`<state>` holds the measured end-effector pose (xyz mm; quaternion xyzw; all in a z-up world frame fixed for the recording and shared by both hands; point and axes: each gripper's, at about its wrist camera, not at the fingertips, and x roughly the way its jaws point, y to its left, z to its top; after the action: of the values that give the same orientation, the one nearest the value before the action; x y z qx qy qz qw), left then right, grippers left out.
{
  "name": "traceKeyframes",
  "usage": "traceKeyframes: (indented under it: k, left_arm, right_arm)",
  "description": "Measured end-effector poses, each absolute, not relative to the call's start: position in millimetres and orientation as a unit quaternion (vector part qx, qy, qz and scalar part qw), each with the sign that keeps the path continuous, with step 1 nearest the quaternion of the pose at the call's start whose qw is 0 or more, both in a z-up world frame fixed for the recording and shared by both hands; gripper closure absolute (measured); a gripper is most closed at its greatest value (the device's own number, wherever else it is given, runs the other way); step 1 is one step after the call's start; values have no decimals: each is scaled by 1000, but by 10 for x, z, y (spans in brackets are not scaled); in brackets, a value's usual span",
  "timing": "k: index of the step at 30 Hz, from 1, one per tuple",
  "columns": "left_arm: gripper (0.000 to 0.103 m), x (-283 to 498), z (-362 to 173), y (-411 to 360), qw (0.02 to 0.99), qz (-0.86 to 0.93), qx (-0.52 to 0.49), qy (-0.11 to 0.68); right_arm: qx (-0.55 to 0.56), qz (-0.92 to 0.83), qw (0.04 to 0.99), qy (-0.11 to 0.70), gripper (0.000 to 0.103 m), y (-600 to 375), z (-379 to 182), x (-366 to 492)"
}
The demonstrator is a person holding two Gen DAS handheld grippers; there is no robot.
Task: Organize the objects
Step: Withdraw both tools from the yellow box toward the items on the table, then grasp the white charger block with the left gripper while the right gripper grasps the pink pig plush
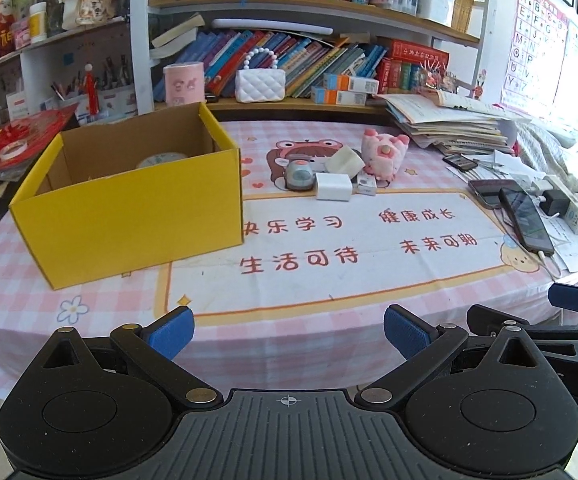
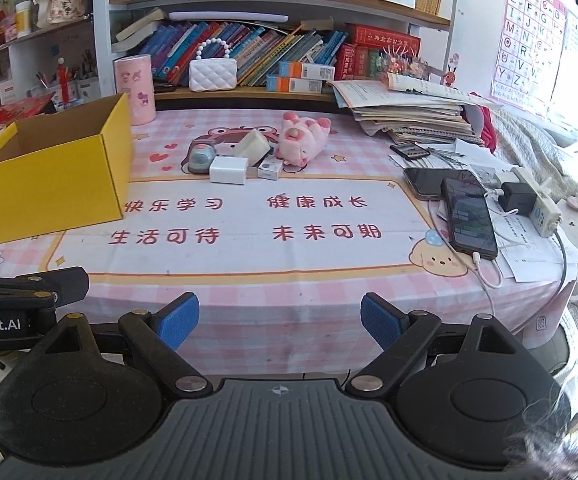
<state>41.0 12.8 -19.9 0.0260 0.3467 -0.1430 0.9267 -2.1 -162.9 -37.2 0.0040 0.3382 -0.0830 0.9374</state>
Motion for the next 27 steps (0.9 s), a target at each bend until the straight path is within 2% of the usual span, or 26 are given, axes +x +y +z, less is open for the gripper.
traceKeyframes:
  k: [27]
  left_arm:
    - [3, 1449, -285, -823, 928, -93, 24, 360]
  right_arm:
    - [5, -36, 938, 344, 16, -2628, -427, 1322]
